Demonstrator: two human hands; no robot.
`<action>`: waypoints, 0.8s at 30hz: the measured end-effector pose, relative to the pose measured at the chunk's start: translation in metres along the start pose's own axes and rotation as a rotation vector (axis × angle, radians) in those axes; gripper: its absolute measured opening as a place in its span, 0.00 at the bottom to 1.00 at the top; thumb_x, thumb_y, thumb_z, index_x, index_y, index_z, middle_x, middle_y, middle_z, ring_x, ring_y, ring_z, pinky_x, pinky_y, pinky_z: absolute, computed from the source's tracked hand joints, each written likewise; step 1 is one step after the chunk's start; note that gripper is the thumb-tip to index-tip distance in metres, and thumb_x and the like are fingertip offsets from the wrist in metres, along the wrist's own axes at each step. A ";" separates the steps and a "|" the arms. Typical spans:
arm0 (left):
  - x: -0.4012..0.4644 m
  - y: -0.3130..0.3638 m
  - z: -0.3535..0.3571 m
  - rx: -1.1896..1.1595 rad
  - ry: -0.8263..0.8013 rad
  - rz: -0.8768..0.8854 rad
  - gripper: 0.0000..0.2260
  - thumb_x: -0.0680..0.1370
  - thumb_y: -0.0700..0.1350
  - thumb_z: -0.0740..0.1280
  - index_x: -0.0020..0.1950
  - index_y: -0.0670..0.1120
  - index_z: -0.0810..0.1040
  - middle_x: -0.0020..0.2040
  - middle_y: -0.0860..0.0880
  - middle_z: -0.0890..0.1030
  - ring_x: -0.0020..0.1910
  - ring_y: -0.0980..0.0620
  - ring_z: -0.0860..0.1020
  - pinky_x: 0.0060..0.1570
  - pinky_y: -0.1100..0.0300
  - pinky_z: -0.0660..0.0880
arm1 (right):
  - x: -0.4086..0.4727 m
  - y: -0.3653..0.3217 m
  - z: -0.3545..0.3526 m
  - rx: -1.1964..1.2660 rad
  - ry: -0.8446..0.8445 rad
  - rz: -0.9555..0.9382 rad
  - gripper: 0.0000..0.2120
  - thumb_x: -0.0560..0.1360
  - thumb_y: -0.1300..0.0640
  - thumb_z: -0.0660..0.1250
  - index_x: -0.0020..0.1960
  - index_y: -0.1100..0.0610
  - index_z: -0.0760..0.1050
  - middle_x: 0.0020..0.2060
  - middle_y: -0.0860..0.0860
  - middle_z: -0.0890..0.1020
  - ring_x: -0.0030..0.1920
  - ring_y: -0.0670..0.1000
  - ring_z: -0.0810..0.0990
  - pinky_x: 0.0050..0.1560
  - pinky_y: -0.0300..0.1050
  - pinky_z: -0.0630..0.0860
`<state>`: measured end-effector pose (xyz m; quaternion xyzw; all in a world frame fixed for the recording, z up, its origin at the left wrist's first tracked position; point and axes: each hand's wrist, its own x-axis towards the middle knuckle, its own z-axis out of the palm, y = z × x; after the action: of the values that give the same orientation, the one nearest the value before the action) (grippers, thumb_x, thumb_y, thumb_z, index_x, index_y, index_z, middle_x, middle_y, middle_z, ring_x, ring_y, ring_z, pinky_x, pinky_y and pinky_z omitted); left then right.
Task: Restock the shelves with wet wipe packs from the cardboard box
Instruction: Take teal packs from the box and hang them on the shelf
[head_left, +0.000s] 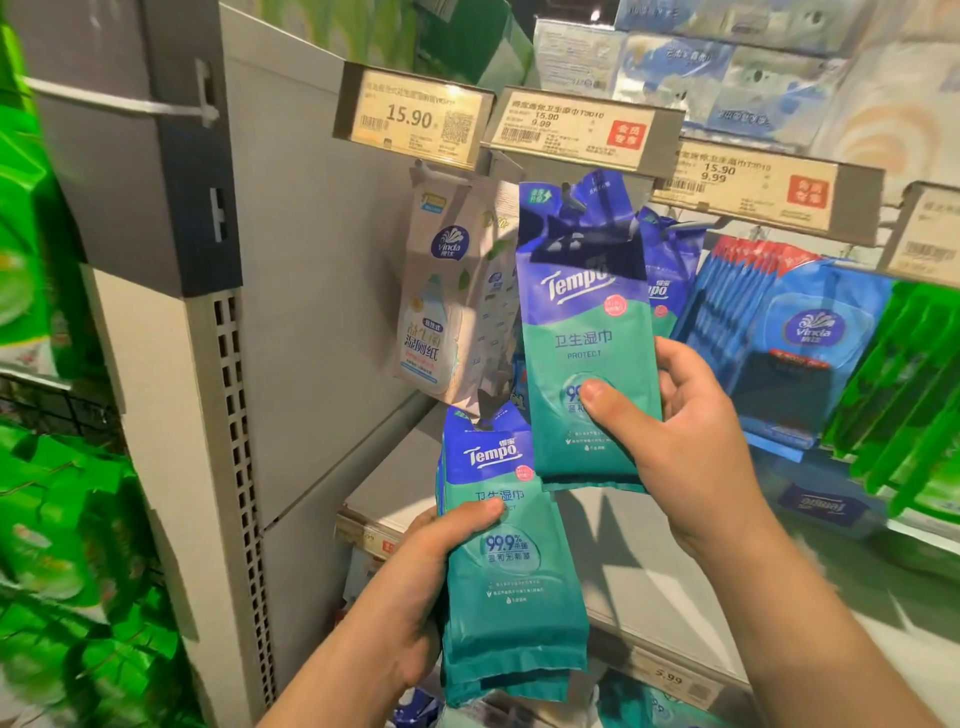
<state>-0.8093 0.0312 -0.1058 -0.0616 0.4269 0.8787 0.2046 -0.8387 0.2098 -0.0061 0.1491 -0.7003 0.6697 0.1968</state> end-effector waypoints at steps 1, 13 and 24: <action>0.001 0.000 -0.001 0.002 0.003 -0.002 0.29 0.59 0.48 0.80 0.58 0.41 0.82 0.56 0.36 0.83 0.51 0.37 0.83 0.59 0.42 0.77 | 0.001 0.004 0.000 -0.009 0.001 0.000 0.25 0.72 0.63 0.75 0.67 0.59 0.73 0.54 0.49 0.87 0.53 0.49 0.86 0.48 0.41 0.82; 0.011 0.000 -0.016 0.016 0.054 0.021 0.41 0.56 0.48 0.82 0.67 0.42 0.76 0.59 0.36 0.82 0.58 0.34 0.80 0.61 0.39 0.76 | 0.017 0.050 0.006 -0.471 0.082 0.048 0.11 0.74 0.42 0.72 0.53 0.42 0.75 0.47 0.37 0.84 0.41 0.47 0.85 0.43 0.54 0.83; 0.007 0.003 -0.026 -0.019 0.106 0.036 0.40 0.57 0.47 0.81 0.67 0.40 0.75 0.58 0.34 0.82 0.53 0.35 0.82 0.52 0.44 0.79 | 0.060 0.064 0.033 -0.413 0.204 0.093 0.10 0.80 0.47 0.69 0.50 0.53 0.75 0.47 0.51 0.84 0.26 0.53 0.84 0.34 0.60 0.83</action>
<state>-0.8182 0.0113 -0.1223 -0.1023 0.4298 0.8817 0.1655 -0.9240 0.1845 -0.0352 0.0049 -0.8052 0.5322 0.2616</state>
